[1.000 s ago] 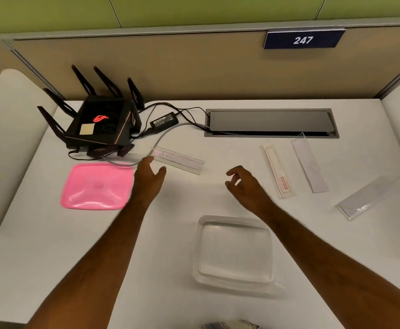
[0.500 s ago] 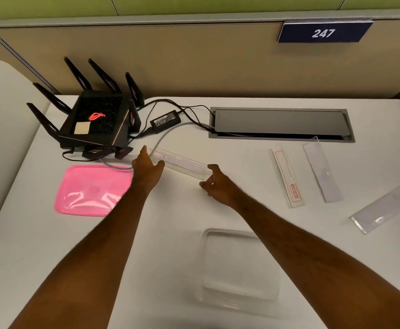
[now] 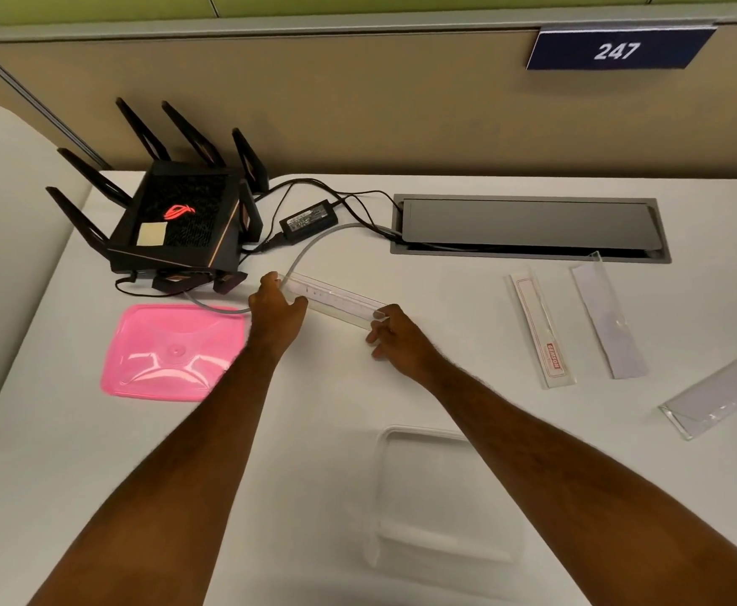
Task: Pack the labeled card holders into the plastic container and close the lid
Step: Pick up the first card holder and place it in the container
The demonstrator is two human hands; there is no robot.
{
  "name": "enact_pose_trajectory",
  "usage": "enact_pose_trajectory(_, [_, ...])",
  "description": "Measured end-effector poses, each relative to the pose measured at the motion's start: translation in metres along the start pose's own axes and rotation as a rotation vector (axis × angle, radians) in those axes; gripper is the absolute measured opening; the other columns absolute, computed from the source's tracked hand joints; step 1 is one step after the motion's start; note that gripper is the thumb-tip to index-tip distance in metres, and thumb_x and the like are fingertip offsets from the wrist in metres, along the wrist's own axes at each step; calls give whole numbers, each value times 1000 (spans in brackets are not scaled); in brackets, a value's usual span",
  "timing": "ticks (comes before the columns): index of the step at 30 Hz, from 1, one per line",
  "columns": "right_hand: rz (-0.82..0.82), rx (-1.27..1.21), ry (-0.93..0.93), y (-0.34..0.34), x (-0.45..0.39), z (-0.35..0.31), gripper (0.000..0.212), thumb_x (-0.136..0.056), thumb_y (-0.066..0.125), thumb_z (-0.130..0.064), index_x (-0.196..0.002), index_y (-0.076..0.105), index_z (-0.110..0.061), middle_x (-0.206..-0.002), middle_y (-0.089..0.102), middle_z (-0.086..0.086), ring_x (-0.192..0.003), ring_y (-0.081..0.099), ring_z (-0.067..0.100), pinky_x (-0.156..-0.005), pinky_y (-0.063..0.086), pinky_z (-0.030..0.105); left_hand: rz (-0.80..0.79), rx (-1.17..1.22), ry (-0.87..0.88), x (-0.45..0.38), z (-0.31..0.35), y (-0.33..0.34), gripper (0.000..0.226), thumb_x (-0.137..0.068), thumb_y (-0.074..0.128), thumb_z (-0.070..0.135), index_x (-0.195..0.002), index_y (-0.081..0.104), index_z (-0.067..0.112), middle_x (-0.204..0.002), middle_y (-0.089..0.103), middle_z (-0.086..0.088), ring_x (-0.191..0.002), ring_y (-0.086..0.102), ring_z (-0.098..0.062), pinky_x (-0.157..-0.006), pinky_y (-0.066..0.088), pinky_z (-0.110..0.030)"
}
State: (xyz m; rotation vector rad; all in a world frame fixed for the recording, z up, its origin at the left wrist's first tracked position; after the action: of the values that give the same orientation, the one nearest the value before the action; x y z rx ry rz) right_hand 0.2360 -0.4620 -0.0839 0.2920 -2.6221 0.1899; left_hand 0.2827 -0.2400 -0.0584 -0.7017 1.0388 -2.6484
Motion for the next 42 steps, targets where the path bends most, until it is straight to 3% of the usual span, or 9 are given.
enact_pose_trajectory(4, [45,107,-39,-11,4,-2,15,-108,42,-22,-100,54,-18,-84,71,2,-60,63,17,-63,52,32,11,3,31,10,6,-1,64,-92,69,13,-148,39,12,-146,44,-21,-131,48,-37,-94,52,-40])
enact_pose_trajectory(10, [46,153,-117,-31,23,-8,24,-106,36,-9,-109,59,-4,-77,71,2,-65,66,24,-68,55,47,17,-13,129,34,18,-3,63,-87,69,7,-144,43,12,-142,50,-16,-136,40,-35,-104,51,-52])
enact_pose_trajectory(14, [68,211,-179,-41,43,-17,25,-106,36,-7,-107,61,-3,-75,71,3,-59,65,18,-61,55,33,19,-18,213,54,28,-5,63,-84,72,6,-141,45,11,-137,56,-14,-133,47,-35,-105,50,-55])
enact_pose_trajectory(20, [125,256,-203,-57,77,-35,26,-107,39,-12,-103,65,-8,-68,69,0,-61,61,15,-59,49,25,70,-139,307,89,41,-14,94,-82,77,6,-159,23,13,-153,45,-15,-141,39,-38,-114,41,-54])
enact_pose_trajectory(29, [150,111,-163,-81,144,-64,31,-102,42,-6,-100,72,-4,-62,57,-5,-53,50,1,-55,39,14,145,-354,519,145,57,-26,89,-81,83,13,-155,35,20,-152,47,-10,-140,40,-35,-108,41,-51])
enact_pose_trajectory(36, [90,-35,-103,-101,187,-68,36,-107,39,-12,-100,70,4,-55,52,3,-54,48,13,-56,40,23,183,-365,645,176,59,-28,89,-77,87,18,-152,40,19,-148,52,-7,-137,46,-33,-108,40,-51])
enact_pose_trajectory(42, [-21,-221,-35,-121,209,-57,33,-108,42,-16,-95,67,2,-53,45,6,-49,39,15,-54,33,28,209,-352,763,200,62,-28,72,-77,88,18,-140,52,20,-142,57,-3,-132,49,-28,-103,40,-47])
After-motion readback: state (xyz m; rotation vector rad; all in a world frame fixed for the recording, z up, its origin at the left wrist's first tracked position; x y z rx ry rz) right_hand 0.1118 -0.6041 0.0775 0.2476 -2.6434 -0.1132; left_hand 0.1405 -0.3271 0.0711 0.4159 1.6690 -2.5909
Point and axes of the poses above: each hand's wrist, its own x-axis away from the middle knuckle, its own y-axis out of the palm, z = x × y, the point moved 4 cm from there along -x, towards the middle knuckle
